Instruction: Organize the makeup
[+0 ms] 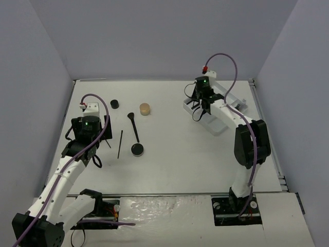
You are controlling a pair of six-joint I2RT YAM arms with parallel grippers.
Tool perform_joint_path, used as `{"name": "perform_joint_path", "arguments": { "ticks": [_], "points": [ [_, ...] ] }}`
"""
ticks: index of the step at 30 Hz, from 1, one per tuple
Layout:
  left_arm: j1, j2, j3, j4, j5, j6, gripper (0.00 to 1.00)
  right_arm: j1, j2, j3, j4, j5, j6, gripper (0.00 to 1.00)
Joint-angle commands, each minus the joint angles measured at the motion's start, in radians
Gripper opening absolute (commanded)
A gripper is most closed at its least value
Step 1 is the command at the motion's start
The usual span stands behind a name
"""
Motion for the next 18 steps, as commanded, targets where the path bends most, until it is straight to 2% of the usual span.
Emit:
{"name": "perform_joint_path", "arguments": {
  "ticks": [1,7,11,14,18],
  "points": [
    [-0.006,0.009,0.033,0.038,0.006,0.001,0.97,-0.074,0.068,0.083,0.008,0.091,0.193,0.0],
    [-0.006,0.029,0.044,0.019,0.037,-0.036,0.97,-0.099,0.202,0.232,0.002,0.104,0.293,0.0],
    [-0.006,0.052,0.078,-0.016,0.069,-0.086,0.97,-0.102,0.286,0.318,0.002,0.096,0.331,0.08],
    [-0.008,0.095,0.113,-0.038,0.089,-0.13,0.97,-0.102,0.306,0.343,0.002,0.103,0.336,0.34],
    [-0.013,0.16,0.16,-0.033,0.148,-0.195,0.97,-0.103,0.296,0.354,0.002,0.1,0.302,0.52]
  ]
}}
